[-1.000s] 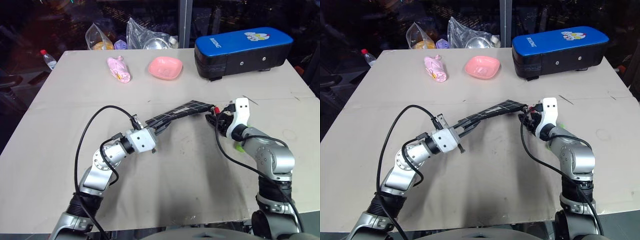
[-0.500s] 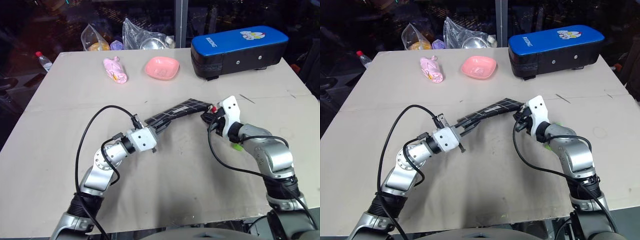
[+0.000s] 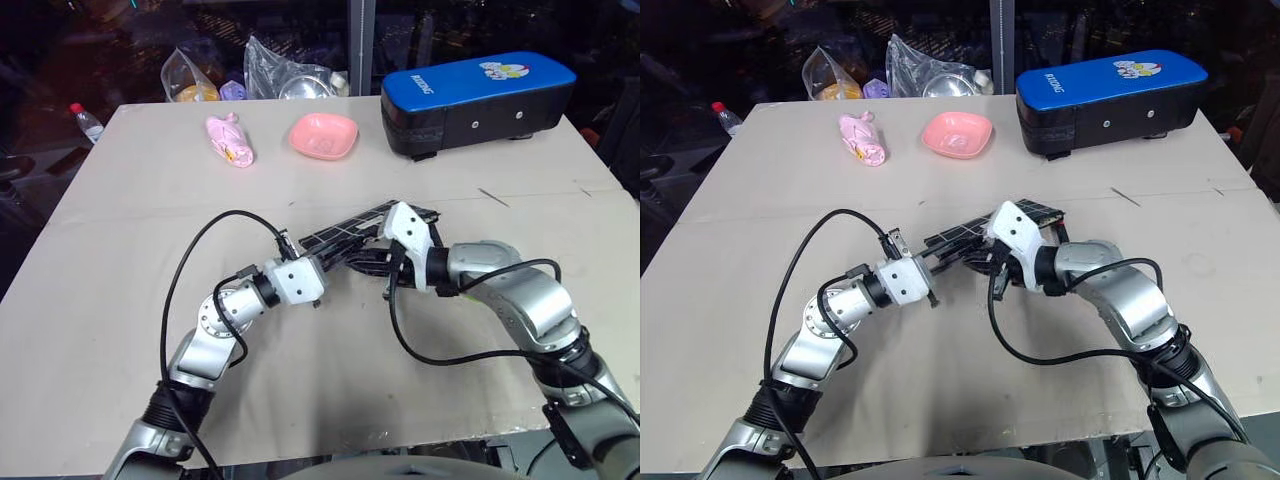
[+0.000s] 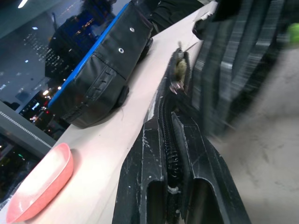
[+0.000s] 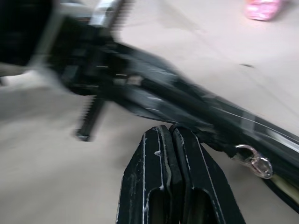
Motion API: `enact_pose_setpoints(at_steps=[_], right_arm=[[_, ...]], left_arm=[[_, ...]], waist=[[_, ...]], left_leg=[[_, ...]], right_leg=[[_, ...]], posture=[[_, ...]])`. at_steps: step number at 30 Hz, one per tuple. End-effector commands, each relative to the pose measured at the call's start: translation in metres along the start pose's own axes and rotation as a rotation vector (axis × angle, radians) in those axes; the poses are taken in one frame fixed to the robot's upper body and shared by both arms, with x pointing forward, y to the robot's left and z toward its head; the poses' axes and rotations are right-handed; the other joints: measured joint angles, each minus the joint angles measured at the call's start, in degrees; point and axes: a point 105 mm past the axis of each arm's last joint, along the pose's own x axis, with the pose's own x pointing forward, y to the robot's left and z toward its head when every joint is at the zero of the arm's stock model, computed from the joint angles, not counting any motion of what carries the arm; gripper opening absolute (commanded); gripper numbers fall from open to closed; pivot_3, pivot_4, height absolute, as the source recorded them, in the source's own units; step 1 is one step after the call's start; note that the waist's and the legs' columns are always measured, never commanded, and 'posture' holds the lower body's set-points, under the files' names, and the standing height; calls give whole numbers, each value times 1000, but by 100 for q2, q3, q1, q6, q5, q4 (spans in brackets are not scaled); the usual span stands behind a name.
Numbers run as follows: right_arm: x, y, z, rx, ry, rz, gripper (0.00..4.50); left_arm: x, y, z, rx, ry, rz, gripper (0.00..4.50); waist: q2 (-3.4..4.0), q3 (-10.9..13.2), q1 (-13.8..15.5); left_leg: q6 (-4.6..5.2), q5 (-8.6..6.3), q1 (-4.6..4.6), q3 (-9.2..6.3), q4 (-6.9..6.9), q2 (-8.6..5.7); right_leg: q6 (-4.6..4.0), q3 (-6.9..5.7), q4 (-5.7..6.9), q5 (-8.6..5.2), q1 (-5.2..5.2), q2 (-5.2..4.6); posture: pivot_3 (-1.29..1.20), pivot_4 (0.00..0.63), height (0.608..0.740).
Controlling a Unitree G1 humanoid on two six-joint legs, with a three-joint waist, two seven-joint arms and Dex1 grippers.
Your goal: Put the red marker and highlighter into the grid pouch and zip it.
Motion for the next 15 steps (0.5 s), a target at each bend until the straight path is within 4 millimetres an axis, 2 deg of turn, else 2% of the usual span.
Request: enact_pose_setpoints(at_steps=[1,4,8,10,15], right_arm=[[8,31,26,-45,-66,185,32],[8,38,29,-44,-81,247,32],[9,45,43,-34,-186,302,32],[11,41,48,-45,-233,279,32],[15,20,36,-54,-210,157,32]], left_arm=[[8,-1,7,19,-44,-9,0],[12,-1,5,16,-41,-8,0],[17,-3,4,12,-44,-11,0],[18,-4,5,12,-50,-17,0],[18,-6,6,10,-54,-25,0]], waist=[[-1,0,2],[-1,0,8],[-1,1,7],[-1,0,6],[-1,0,4]], left_leg=[[0,0,0,0,0,0],[0,0,-1,-1,0,0],[0,0,-2,-3,1,-1],[0,0,-2,-5,1,-1],[0,0,-2,-4,1,-1]], right_leg=[[-10,-1,0,6,0,0],[-12,-2,0,7,0,-1],[-12,-4,-1,7,0,-1],[-12,-4,-1,7,0,0],[-11,-5,-1,7,0,1]], posture=[[0,150,740],[0,150,740],[0,150,740],[0,150,740],[0,150,740]])
